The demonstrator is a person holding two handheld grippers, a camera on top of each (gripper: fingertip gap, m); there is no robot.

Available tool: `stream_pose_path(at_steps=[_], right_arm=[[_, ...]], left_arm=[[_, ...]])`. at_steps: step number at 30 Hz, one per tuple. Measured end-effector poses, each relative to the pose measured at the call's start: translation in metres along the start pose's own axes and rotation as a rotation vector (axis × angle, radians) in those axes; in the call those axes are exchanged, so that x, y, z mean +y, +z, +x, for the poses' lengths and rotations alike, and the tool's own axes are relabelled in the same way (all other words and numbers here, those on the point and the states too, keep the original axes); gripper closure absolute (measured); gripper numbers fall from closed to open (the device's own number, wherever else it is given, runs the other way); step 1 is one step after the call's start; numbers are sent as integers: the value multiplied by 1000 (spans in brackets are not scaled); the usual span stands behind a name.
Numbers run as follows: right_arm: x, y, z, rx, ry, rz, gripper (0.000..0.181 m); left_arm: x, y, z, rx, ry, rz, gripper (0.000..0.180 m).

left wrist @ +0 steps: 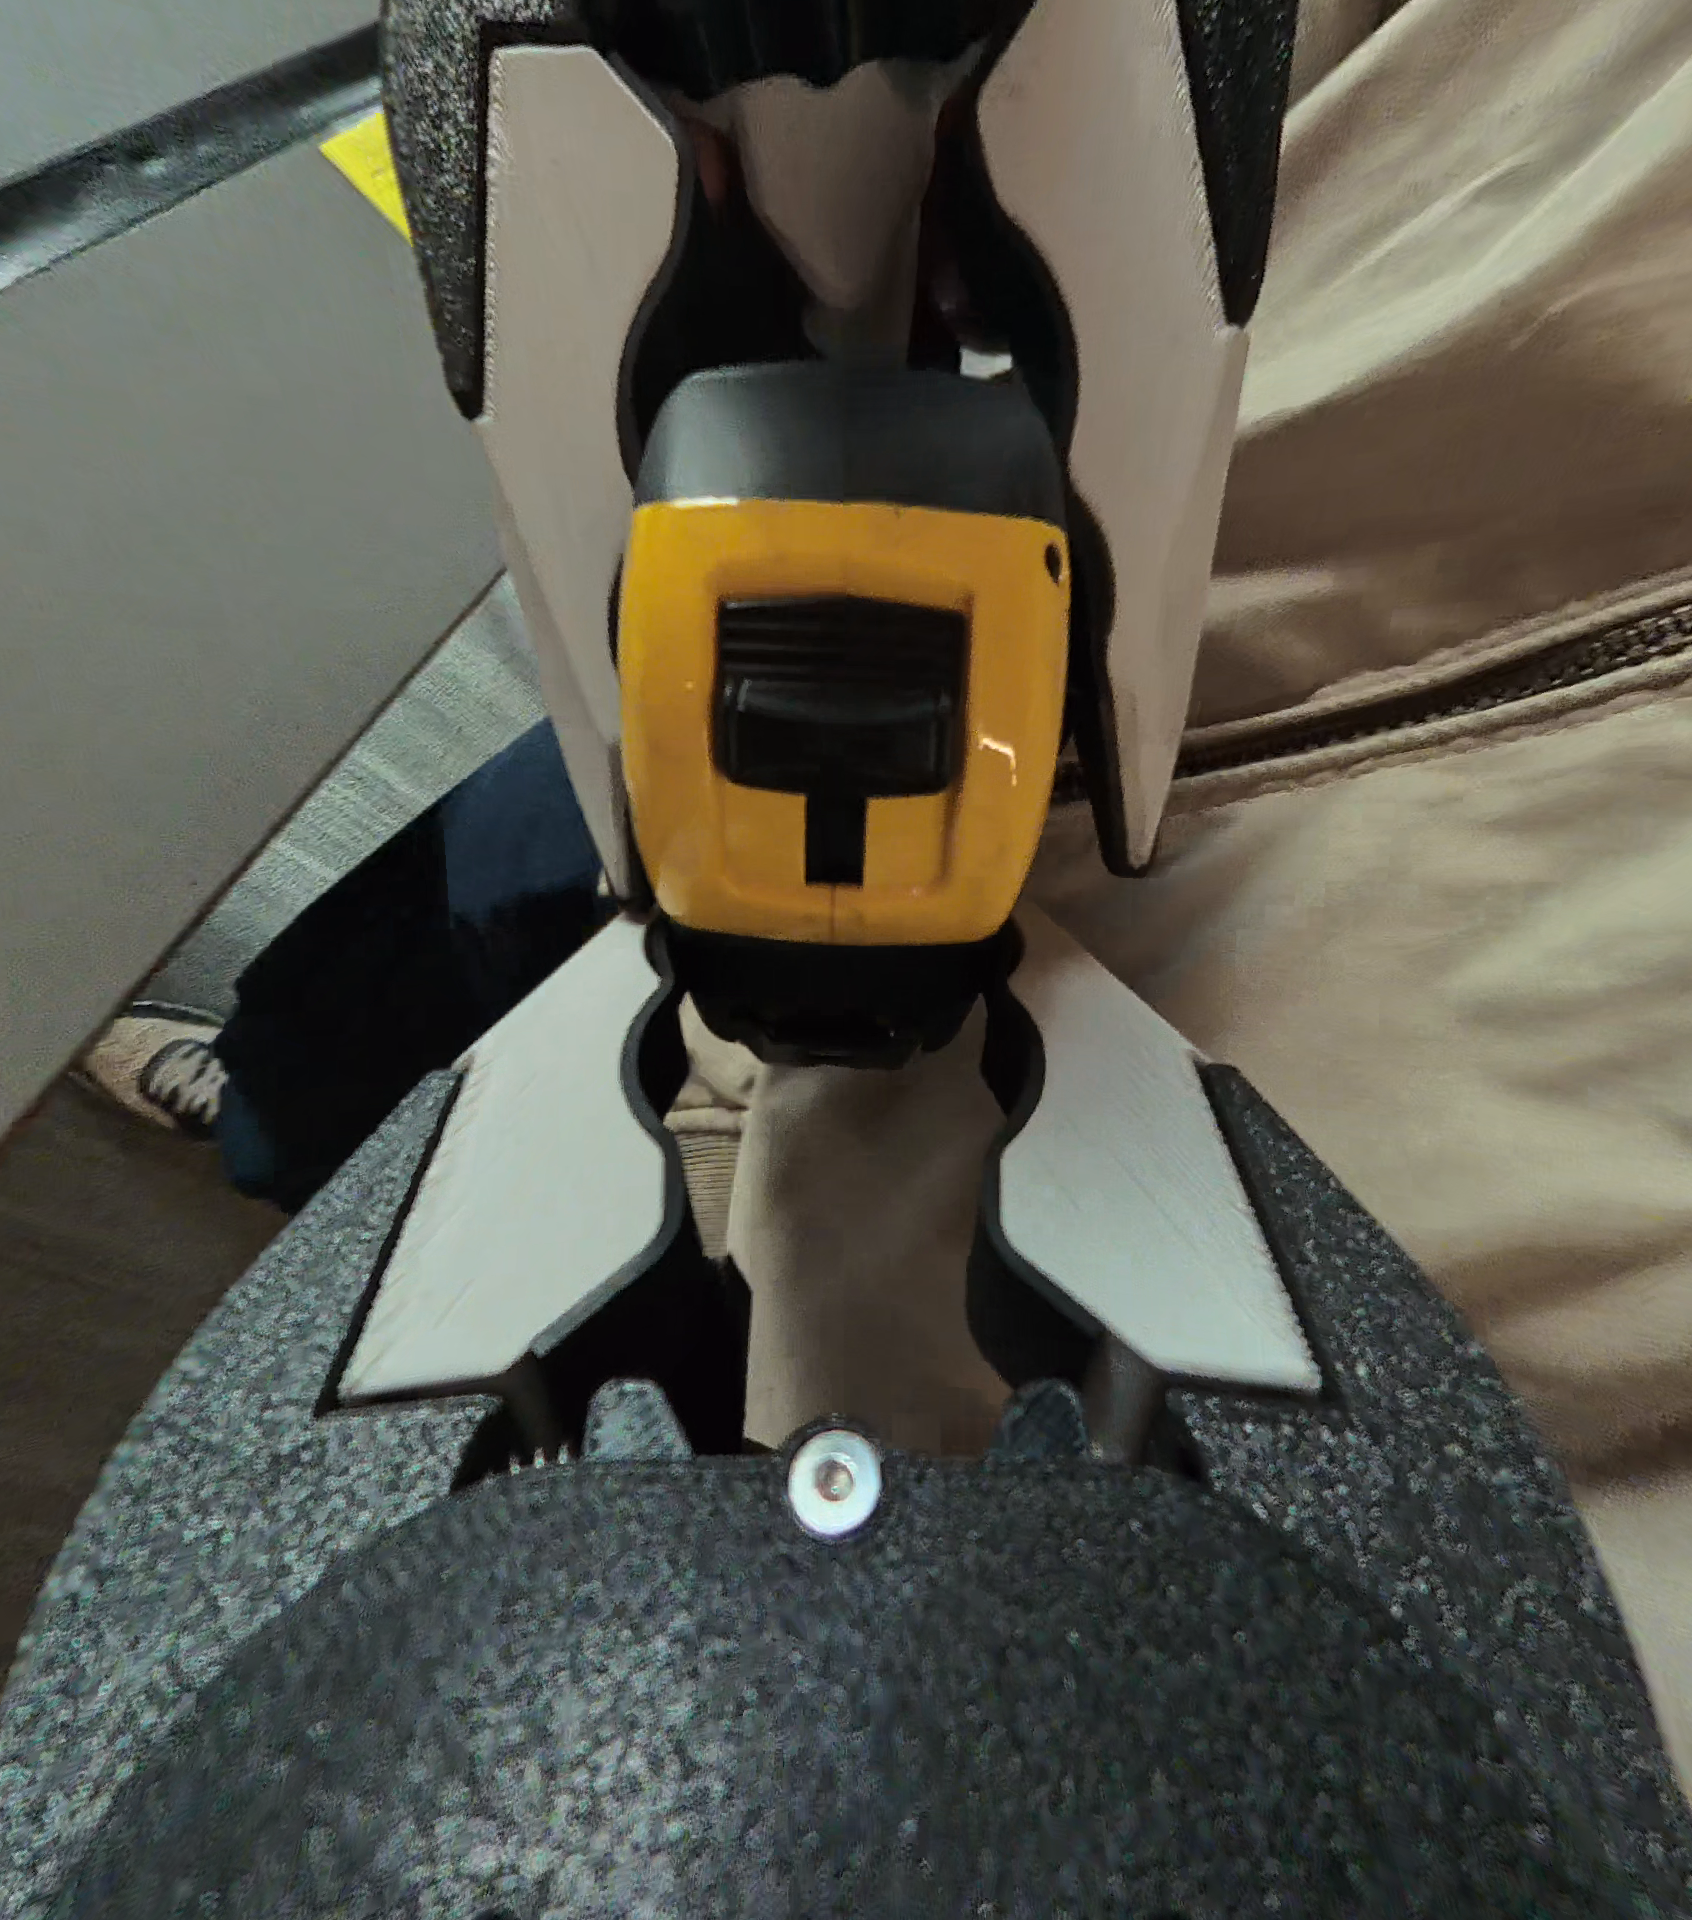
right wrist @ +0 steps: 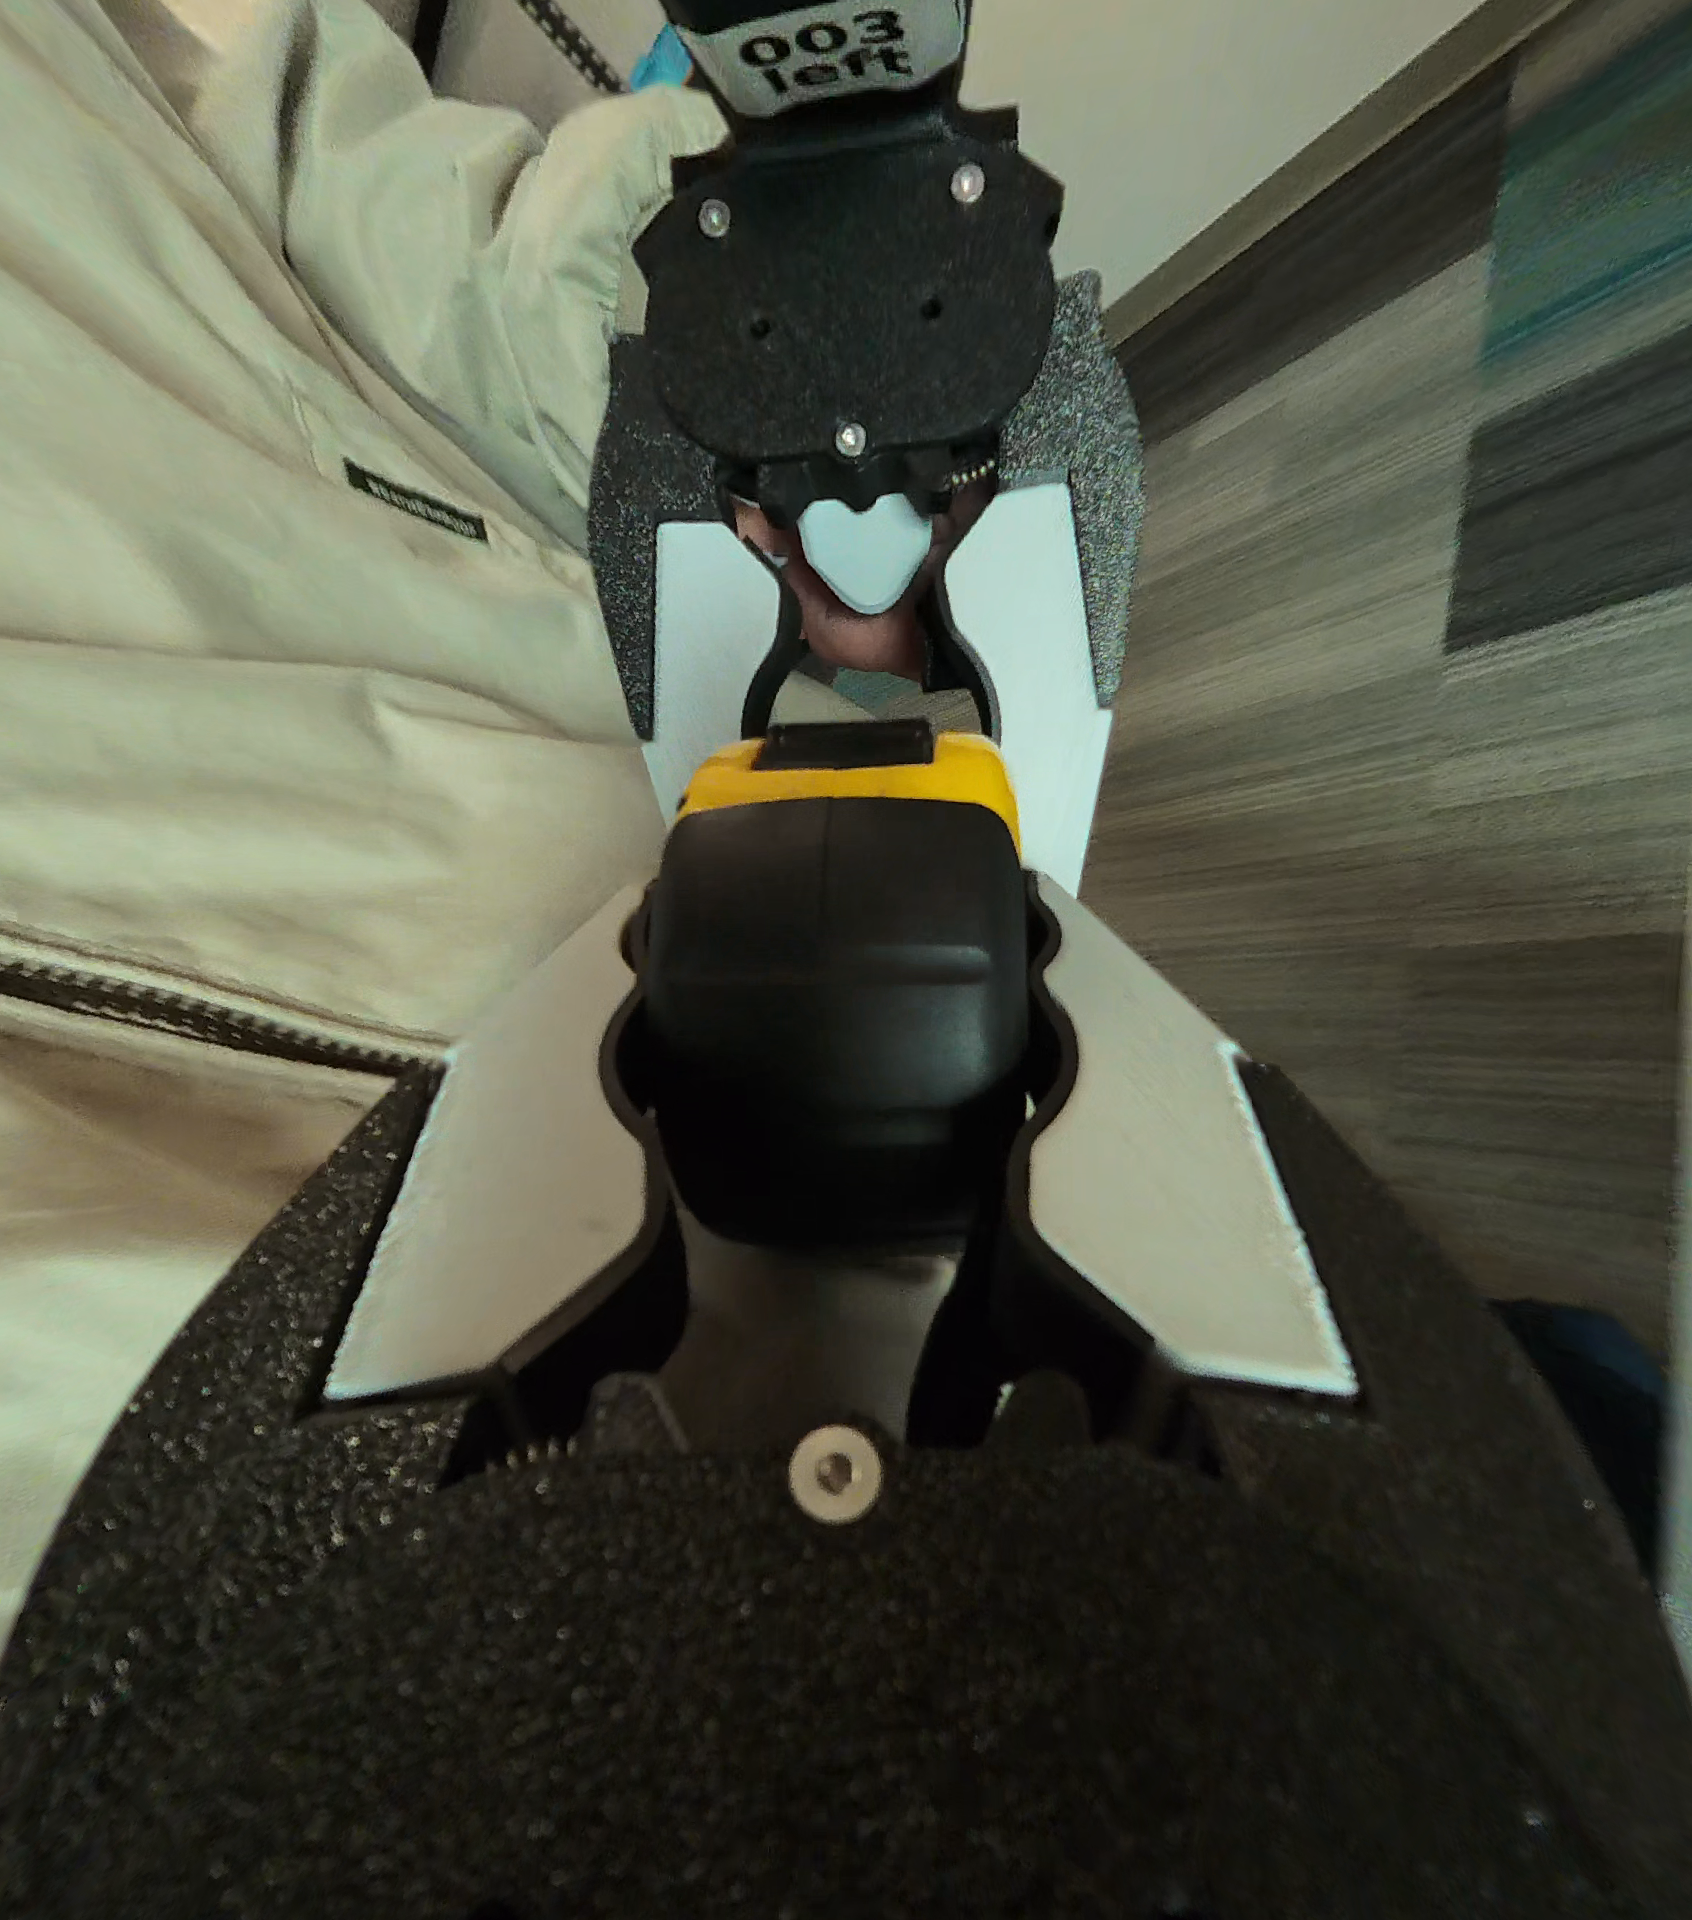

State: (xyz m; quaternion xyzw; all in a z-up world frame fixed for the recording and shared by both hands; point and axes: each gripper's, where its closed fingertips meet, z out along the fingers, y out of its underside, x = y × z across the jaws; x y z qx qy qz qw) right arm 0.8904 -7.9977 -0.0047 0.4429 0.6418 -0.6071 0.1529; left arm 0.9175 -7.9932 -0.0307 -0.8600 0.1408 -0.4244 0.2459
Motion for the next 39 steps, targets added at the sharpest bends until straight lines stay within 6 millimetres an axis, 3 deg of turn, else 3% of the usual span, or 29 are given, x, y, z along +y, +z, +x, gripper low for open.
stream_pose_path(at_steps=[6, 11, 16, 21, 26, 29, 35, 39], right_arm=[[-43, -16, 112, 123, -118, 41, 114], [-57, -21, 213, 335, -274, 49, 114], [-49, -20, 274, 501, -291, 24, 114], [-31, -18, 300, 635, -355, 6, 115], [-7, -18, 311, 687, -448, -28, 115], [-2, -23, 310, 688, -440, -39, 115], [3, -28, 308, 690, -452, -33, 114], [3, -27, 308, 680, -463, -40, 114]], left_arm=[[-17, -27, -121, -49, 158, -167, 124], [-15, -36, -229, -138, 394, -329, 124], [-5, -25, -289, -120, 535, -356, 124], [5, -12, -314, -132, 656, -356, 124], [7, -10, -314, -129, 593, -274, 120], [2, -24, -313, -129, 403, -179, 122], [-15, -37, -299, 131, -258, 63, 136], [-9, -35, -306, 203, -372, 81, 139]])
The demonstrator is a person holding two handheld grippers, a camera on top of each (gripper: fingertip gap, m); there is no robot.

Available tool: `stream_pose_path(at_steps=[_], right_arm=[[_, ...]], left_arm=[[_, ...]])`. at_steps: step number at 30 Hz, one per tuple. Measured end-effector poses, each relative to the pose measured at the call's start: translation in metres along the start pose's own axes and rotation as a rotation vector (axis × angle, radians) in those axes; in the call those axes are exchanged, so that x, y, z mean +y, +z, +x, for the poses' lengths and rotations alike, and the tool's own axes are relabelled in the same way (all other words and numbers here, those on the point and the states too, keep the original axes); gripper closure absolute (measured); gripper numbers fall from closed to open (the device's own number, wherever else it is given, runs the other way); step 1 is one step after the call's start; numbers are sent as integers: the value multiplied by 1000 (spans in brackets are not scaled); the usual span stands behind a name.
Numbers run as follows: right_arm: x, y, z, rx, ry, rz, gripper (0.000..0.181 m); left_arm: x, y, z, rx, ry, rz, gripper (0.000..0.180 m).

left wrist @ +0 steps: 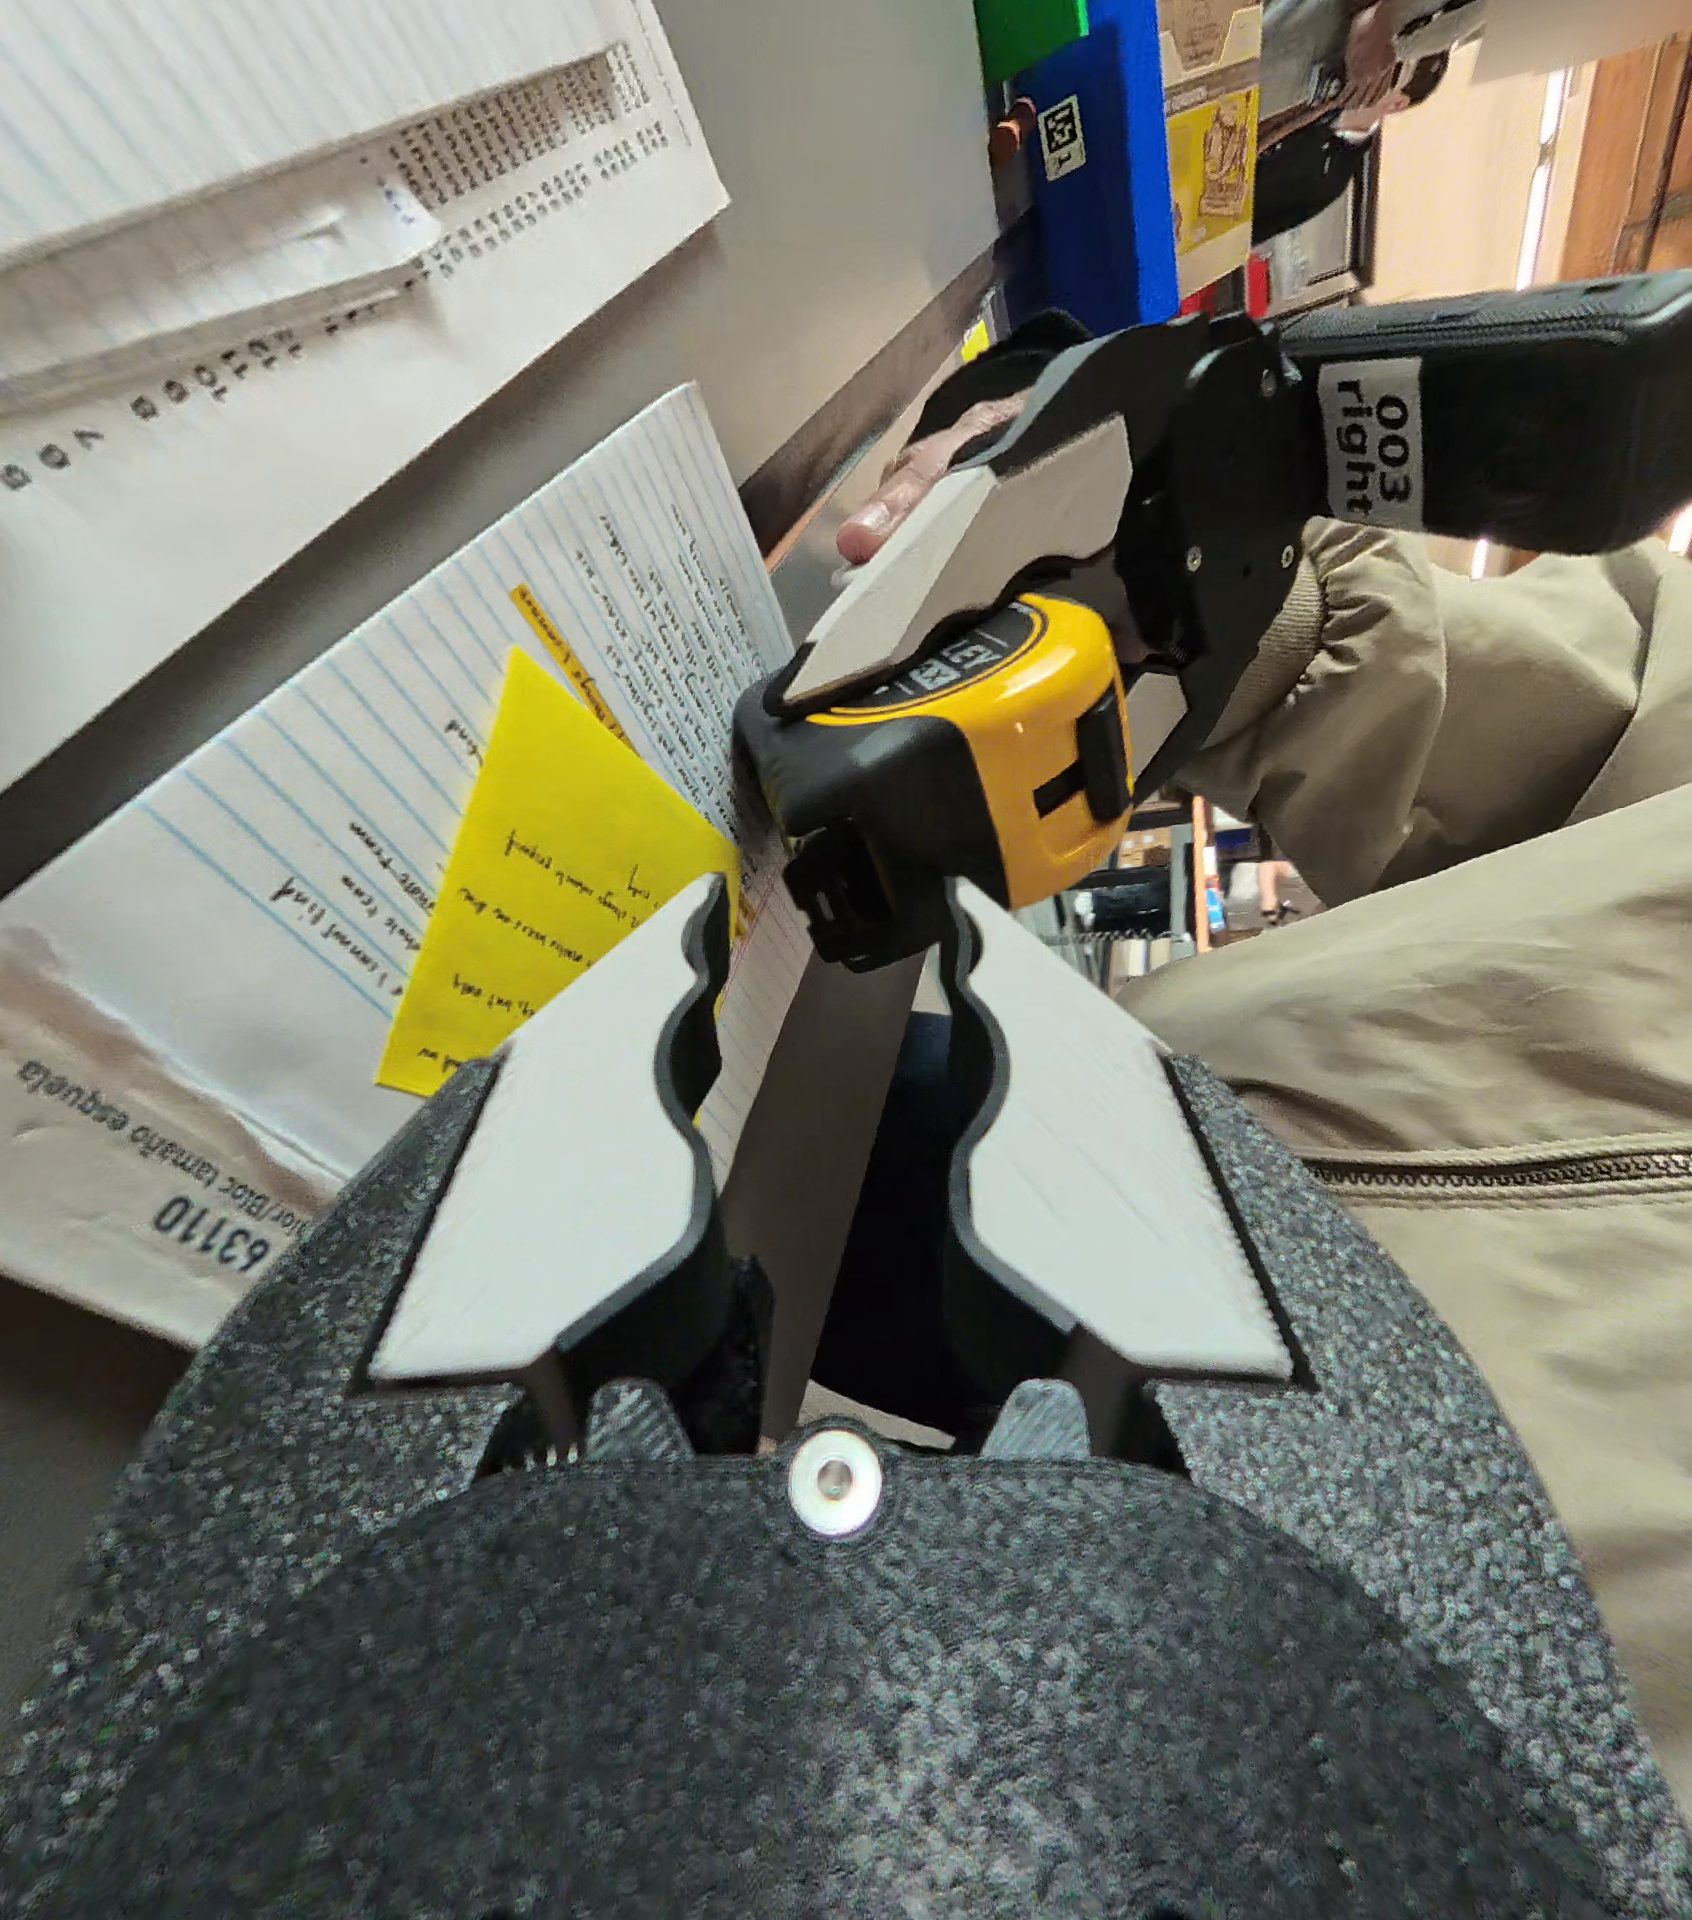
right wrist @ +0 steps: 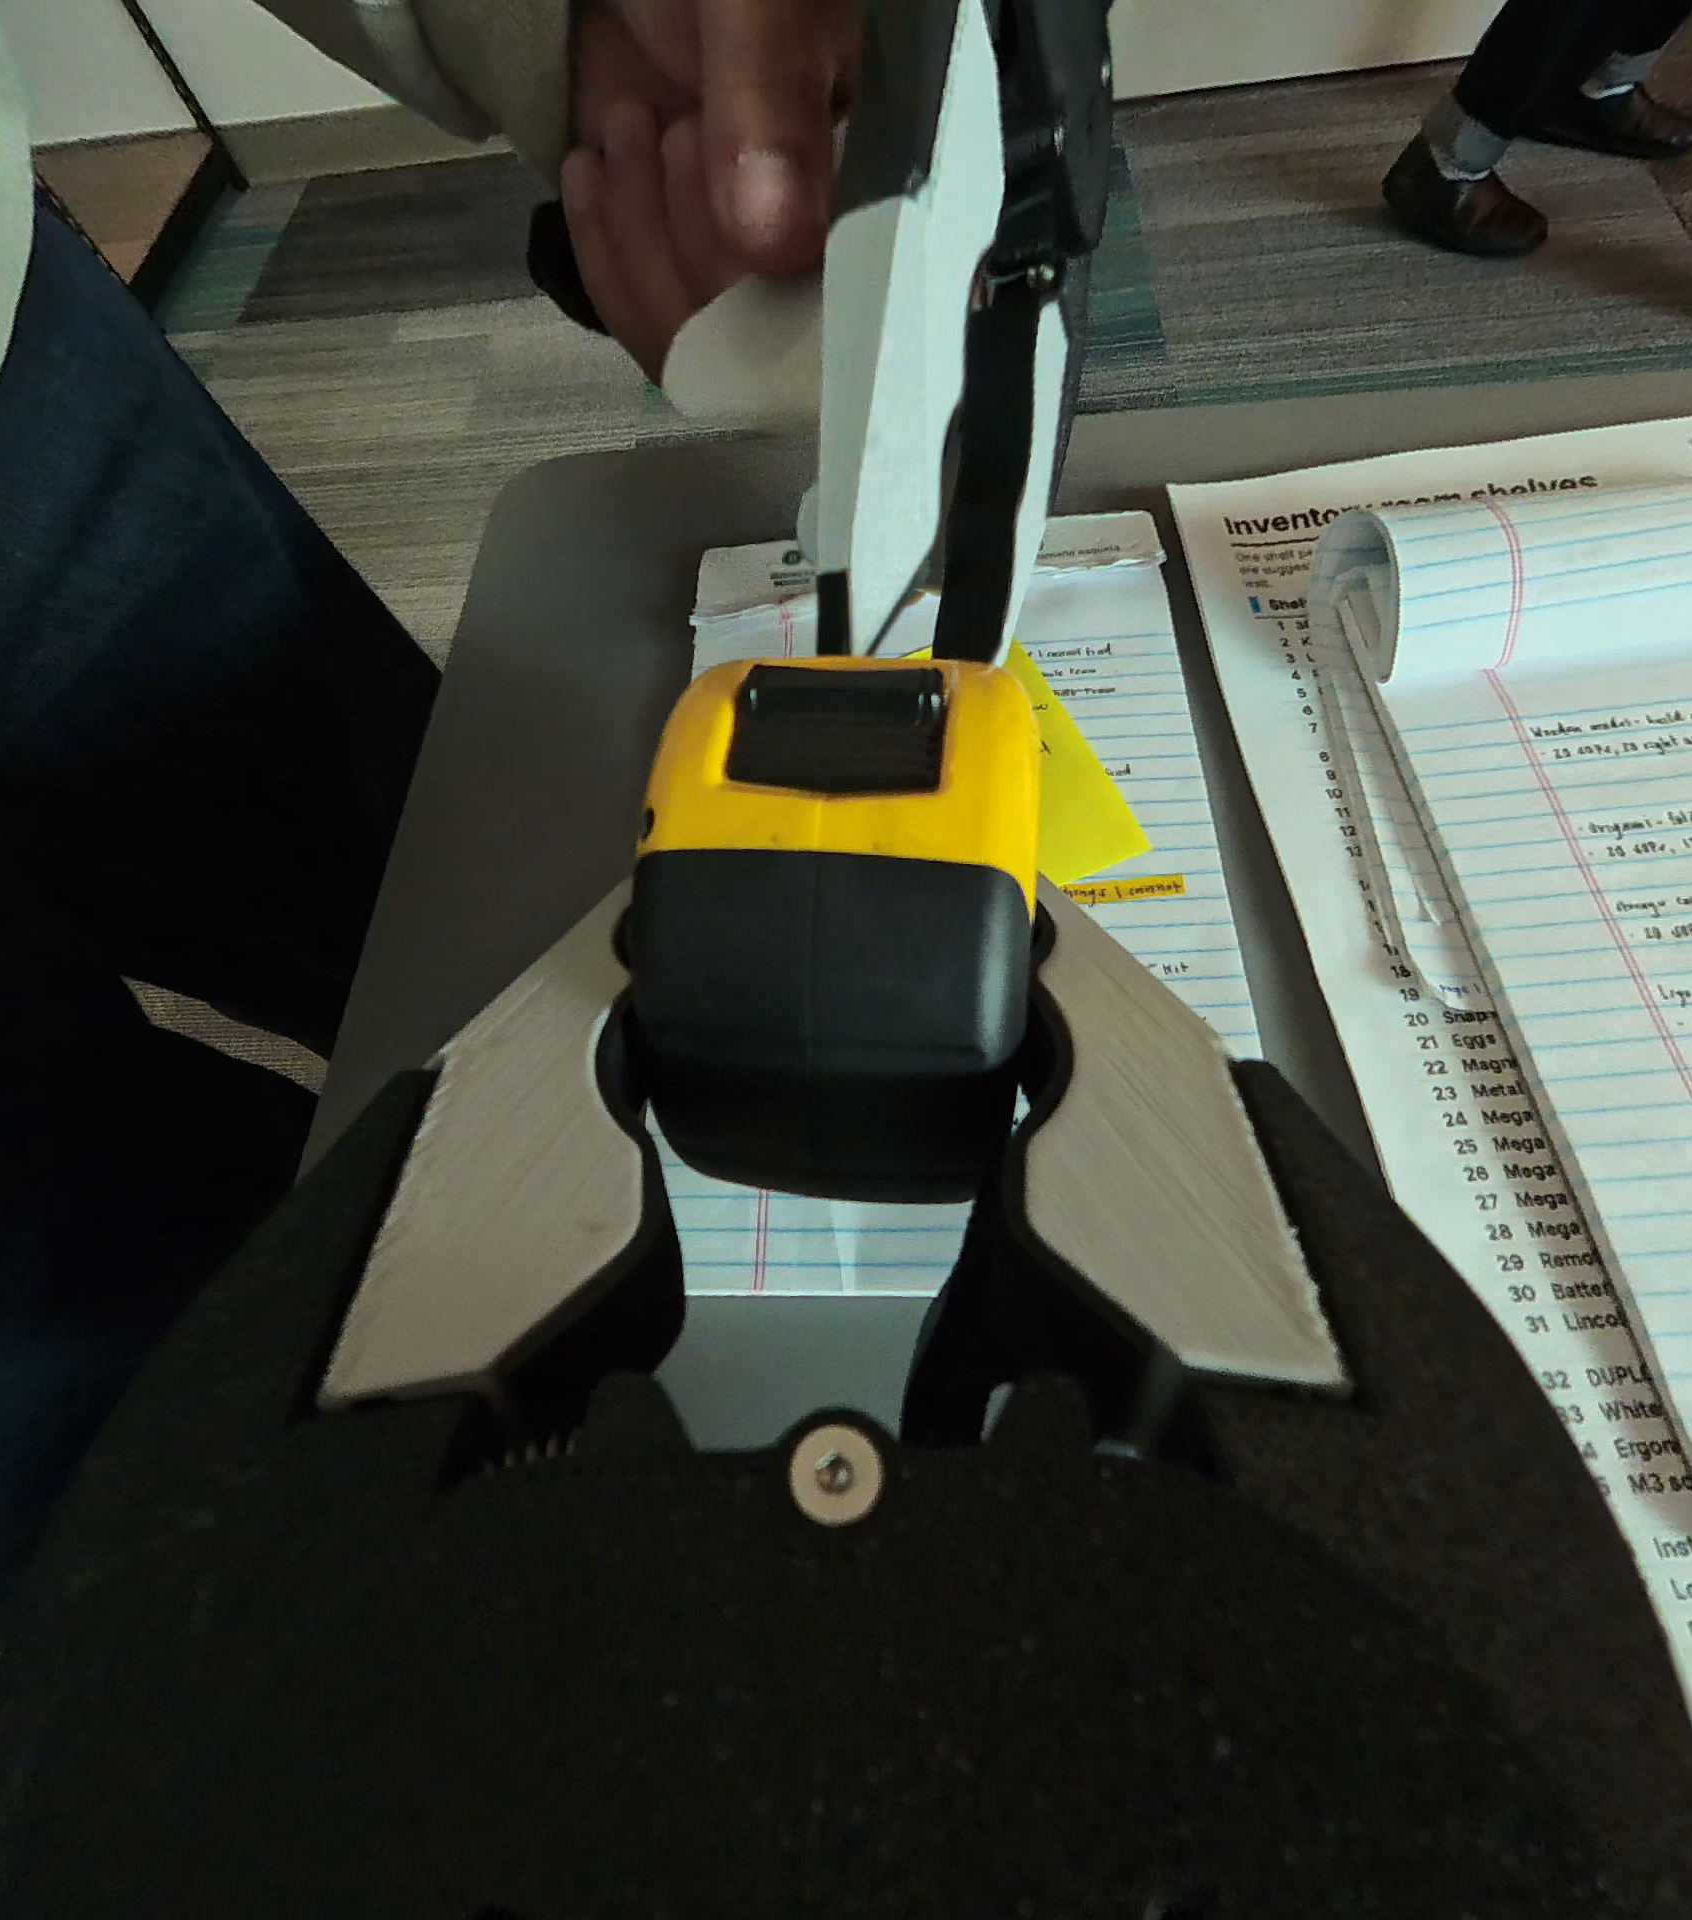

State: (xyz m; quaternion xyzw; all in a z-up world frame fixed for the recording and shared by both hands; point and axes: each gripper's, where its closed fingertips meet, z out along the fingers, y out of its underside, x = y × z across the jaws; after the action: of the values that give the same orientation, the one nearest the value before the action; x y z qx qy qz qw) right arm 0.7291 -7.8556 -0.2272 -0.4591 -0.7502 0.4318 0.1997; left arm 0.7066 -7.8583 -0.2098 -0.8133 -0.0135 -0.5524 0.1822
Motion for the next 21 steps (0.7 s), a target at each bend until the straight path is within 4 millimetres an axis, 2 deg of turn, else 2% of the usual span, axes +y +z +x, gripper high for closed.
stream_pose_path(at_steps=[2, 6, 10, 11, 18, 21], right_arm=[[0, 0, -1, -7, -13, -1, 114], [0, 0, -1, -10, -14, 6, 114], [0, 1, -2, -12, -20, -10, 114], [1, 0, -2, -15, -12, -17, 114], [3, 4, -4, -37, -47, -111, 114], [3, 7, -3, -41, -45, -179, 114]], left_arm=[[-1, 1, 4, 81, -60, 15, 154], [-1, 1, 4, 139, -85, 30, 159], [1, 0, 3, 108, -33, 25, 162], [2, -2, 0, 82, -21, 28, 171], [10, -18, -2, 77, -22, 41, 171], [14, -39, -4, 83, -33, 47, 171]])
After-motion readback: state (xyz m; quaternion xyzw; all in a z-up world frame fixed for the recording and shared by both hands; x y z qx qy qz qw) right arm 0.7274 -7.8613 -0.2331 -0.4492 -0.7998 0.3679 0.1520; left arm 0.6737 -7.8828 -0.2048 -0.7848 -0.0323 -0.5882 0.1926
